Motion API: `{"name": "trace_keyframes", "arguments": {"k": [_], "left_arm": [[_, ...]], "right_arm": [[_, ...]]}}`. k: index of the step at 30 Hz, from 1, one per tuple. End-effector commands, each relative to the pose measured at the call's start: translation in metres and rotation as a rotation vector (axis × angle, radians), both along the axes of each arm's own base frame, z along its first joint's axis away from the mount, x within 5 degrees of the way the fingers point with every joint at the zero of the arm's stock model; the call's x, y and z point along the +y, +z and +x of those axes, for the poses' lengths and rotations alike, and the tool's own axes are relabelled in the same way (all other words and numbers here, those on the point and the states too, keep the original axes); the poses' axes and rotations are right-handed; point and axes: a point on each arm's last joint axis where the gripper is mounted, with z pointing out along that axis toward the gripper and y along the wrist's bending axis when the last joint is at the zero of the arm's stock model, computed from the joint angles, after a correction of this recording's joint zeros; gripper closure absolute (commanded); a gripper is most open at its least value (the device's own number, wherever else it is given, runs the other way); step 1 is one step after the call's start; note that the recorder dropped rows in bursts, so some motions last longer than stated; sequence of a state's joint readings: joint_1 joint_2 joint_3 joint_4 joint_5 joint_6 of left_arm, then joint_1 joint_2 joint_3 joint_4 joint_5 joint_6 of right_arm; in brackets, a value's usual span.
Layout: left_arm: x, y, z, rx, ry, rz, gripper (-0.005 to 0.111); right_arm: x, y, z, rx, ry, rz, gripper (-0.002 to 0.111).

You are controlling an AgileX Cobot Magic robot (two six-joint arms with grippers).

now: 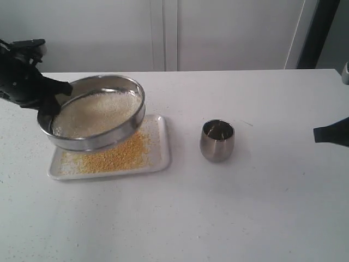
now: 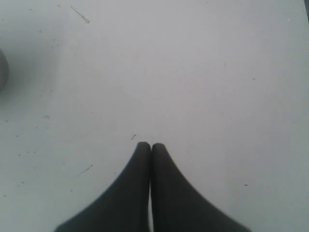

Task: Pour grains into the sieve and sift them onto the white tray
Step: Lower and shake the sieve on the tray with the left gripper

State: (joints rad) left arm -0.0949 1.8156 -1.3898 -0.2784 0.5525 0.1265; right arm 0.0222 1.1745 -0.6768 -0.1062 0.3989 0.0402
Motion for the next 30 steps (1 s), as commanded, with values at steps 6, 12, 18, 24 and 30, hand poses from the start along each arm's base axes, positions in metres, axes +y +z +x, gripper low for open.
{"name": "trace_keyframes", "arguments": {"k": [6, 12, 18, 24, 30], "left_arm": [[-0.008, 0.006, 0.001, 0.005, 0.111, -0.091, 0.107], [-0.023, 0.009, -0.005, -0.133, -0.446, 0.2, 0.107], [-0.013, 0.013, 0.003, -0.055, 0.015, -0.108, 0.107], [-0.014, 0.011, -0.002, -0.053, -0.158, -0.004, 0.107], [-0.014, 0.006, -0.015, -0.072, -0.634, 0.164, 0.107]], "right_arm": [[-0.001, 0.0, -0.001, -0.007, -0.007, 0.003, 0.108], [-0.001, 0.001, -0.001, -0.011, -0.006, 0.003, 0.108], [-0.001, 0.001, -0.001, -0.011, -0.006, 0.003, 0.108], [-0.001, 0.0, -0.001, -0.008, -0.006, 0.003, 0.108], [-0.001, 0.0, -0.001, -0.008, -0.006, 0.003, 0.108]]}}
